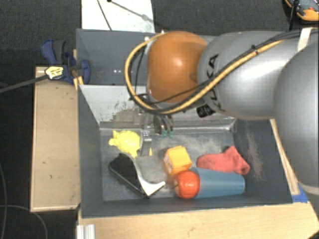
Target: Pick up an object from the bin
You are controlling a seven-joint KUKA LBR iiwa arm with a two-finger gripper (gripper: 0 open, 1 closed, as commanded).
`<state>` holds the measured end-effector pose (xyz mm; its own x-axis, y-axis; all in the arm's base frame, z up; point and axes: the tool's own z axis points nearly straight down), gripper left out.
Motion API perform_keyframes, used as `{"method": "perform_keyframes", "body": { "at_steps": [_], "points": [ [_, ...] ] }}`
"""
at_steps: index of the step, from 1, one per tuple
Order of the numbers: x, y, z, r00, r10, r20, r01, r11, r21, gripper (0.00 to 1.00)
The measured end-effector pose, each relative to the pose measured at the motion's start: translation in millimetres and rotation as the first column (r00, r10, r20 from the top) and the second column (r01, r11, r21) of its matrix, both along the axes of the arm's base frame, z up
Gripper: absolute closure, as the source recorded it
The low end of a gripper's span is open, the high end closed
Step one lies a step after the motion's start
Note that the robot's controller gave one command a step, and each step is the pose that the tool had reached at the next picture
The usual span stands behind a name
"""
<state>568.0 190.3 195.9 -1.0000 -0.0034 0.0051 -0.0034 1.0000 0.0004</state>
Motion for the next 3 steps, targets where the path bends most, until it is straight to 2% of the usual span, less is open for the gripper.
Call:
{"method": "perform_keyframes", "body": {
  "at_steps": [1,2,3],
  "points": [
    [1.7,-1,5,1.0,-0.004,0.008,0.004,1.0,0.002,0.0],
    [4.3,-53,10,0.998,0.067,0.006,-0.067,0.998,0.001,0.0],
    [-7.0,-57,72,0.999,0.054,0.004,-0.054,0.999,-0.001,0.0]
  ]
}}
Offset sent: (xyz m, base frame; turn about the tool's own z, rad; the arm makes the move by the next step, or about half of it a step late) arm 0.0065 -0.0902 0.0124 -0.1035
